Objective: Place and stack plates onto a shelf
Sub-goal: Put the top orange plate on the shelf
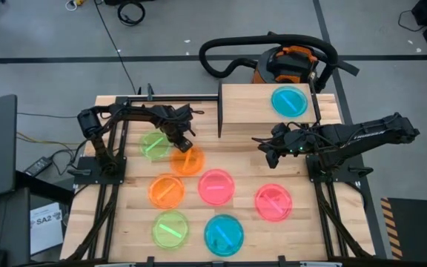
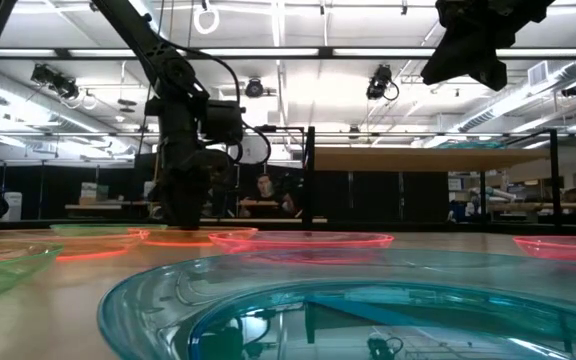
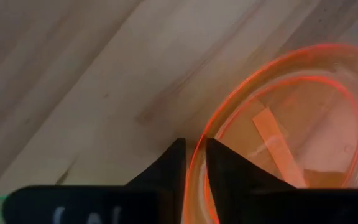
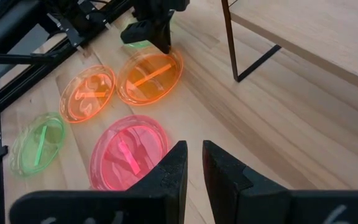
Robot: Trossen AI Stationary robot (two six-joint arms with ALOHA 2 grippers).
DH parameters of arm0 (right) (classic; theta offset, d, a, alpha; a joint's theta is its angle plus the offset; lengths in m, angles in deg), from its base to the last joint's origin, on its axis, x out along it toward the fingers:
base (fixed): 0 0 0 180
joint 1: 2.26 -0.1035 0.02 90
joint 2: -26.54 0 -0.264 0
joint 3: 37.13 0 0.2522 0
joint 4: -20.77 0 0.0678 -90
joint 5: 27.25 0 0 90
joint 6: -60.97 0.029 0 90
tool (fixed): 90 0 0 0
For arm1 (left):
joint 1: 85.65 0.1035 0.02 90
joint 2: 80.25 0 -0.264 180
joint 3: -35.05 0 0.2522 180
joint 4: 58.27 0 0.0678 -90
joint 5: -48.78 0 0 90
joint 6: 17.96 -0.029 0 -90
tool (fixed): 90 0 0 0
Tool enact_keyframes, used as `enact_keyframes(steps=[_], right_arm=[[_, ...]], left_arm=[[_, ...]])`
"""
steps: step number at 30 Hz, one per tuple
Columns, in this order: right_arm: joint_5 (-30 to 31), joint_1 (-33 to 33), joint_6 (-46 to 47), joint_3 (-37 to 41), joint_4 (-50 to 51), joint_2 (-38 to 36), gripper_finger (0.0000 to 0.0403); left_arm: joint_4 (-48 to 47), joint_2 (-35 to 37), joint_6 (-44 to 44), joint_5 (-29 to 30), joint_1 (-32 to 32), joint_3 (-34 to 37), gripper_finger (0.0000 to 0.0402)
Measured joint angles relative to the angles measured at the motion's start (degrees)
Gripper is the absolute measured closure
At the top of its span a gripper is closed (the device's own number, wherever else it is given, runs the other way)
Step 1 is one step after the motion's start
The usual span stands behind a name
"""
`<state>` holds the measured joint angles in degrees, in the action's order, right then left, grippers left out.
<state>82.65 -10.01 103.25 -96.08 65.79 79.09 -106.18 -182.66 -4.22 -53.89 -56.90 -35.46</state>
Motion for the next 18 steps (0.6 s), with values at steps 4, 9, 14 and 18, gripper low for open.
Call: enact_keyframes(steps=[4,9,14,18], right_arm=[[0.00,0.00,0.00,0.00,0.00,0.01,0.0346],[0.00,0.00,0.00,0.00,-0.02,-0.01,0.0346],[-0.01,0.00,0.00,0.00,-0.02,0.00,0.0346],[-0.01,0.00,0.00,0.00,-0.02,0.00,0.0346]], left_arm=[[0.01,0.00,0.00,-0.13,-0.02,0.00,0.0368],[0.09,0.00,0.02,-0.13,-0.02,0.00,0.0389],[0.07,0.02,0.02,-0.06,-0.02,0.00,0.0391],[0.07,0.02,0.00,0.04,-0.02,0.00,0.0391]])
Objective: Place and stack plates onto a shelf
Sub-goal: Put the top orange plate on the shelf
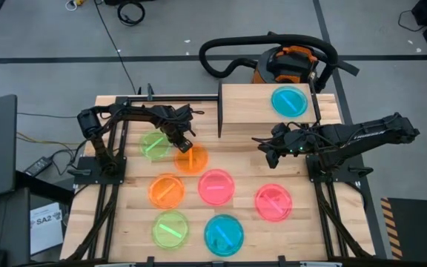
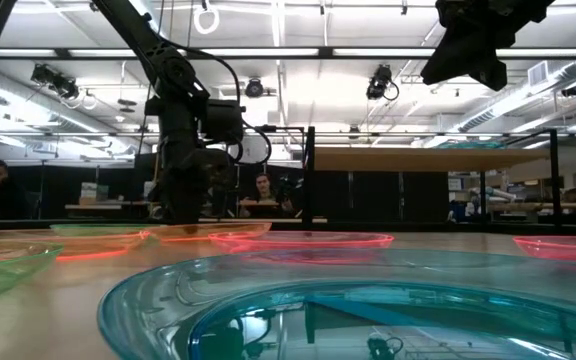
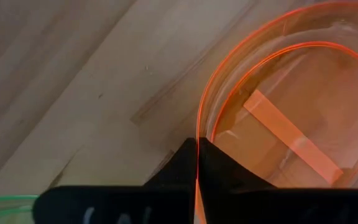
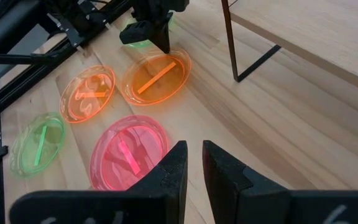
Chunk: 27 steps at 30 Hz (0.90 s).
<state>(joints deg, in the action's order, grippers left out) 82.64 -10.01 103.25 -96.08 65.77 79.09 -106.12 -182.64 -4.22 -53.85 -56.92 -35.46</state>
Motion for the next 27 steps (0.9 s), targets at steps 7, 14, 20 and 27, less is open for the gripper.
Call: enact_keyframes(steps=[7,14,20,27], right_arm=[[-1.11,0.02,0.00,0.00,0.02,-0.27,0.0346],[-1.54,0.02,0.00,-0.02,-0.25,-0.92,0.0346],[-1.56,0.02,0.02,-0.04,-0.46,-1.74,0.0346],[-1.56,0.02,0.00,-0.04,-0.83,-2.42,0.0346]], left_arm=[[-0.50,0.43,0.19,-3.65,-0.14,0.00,0.0392],[-2.00,3.84,0.17,-4.01,-1.00,0.00,0.0392],[-3.94,7.67,0.20,-3.98,-1.11,-1.80,0.0392],[-7.95,10.70,0.00,-3.91,-1.11,-7.33,0.0392]])
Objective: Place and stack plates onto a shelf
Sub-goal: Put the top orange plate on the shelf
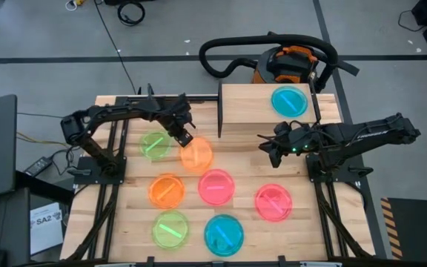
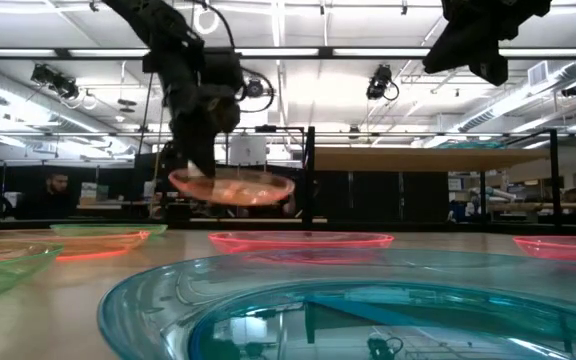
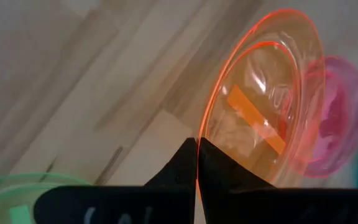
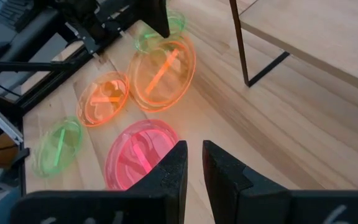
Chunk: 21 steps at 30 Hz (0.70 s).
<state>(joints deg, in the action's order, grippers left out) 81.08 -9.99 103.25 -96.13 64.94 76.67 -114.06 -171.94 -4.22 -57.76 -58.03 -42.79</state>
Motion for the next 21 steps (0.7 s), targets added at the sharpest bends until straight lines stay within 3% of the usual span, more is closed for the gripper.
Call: enact_keyframes(steps=[10,21], right_arm=[[-1.74,0.00,-0.36,0.00,-0.35,-0.82,0.0346],[-1.77,0.00,-0.46,0.00,-1.79,-1.07,0.0346]], left_arm=[[-13.74,1.43,-2.27,-0.93,-1.54,-13.25,0.0393],[-15.00,1.39,-2.61,-1.33,-4.26,-28.46,0.0393]])
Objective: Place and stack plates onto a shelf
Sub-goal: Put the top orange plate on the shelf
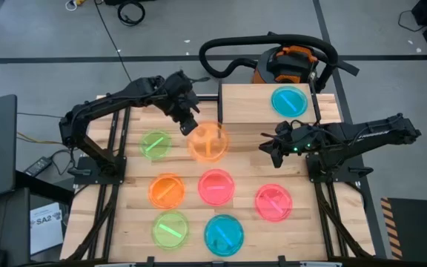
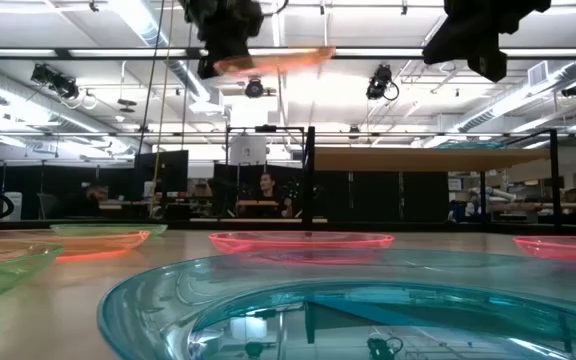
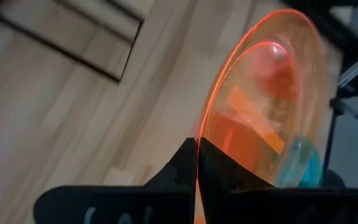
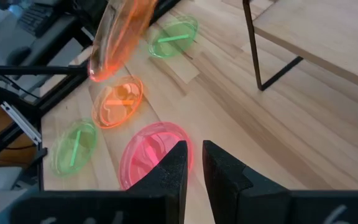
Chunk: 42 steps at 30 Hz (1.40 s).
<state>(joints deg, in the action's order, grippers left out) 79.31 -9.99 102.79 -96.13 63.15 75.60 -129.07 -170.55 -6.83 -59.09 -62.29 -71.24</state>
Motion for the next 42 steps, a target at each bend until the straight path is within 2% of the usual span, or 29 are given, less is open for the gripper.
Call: enact_keyframes(steps=[7,13,24,28,37,42], right_arm=[[0.32,0.01,-0.02,0.00,-3.62,0.02,0.0346],[3.40,0.07,-0.02,0.00,-9.93,0.05,0.0346],[3.15,1.49,-3.33,0.00,-23.64,2.41,0.0344],[2.97,3.06,-3.45,0.00,-26.53,3.49,0.0331],[2.82,6.37,-3.04,0.00,-34.41,8.21,0.0273],[2.83,8.19,-3.03,0.00,-37.02,10.79,0.0259]], left_arm=[[1.16,0.00,1.18,3.16,0.56,-5.36,0.0393],[2.90,-0.04,2.05,5.69,1.02,-5.59,0.0393],[2.91,-0.04,2.17,6.47,0.94,-5.59,0.0393],[2.97,-0.04,2.19,6.47,0.85,-5.59,0.0393],[2.99,-0.04,2.22,6.48,0.83,-5.59,0.0393],[2.99,-0.04,2.20,6.47,0.81,-5.59,0.0393]])
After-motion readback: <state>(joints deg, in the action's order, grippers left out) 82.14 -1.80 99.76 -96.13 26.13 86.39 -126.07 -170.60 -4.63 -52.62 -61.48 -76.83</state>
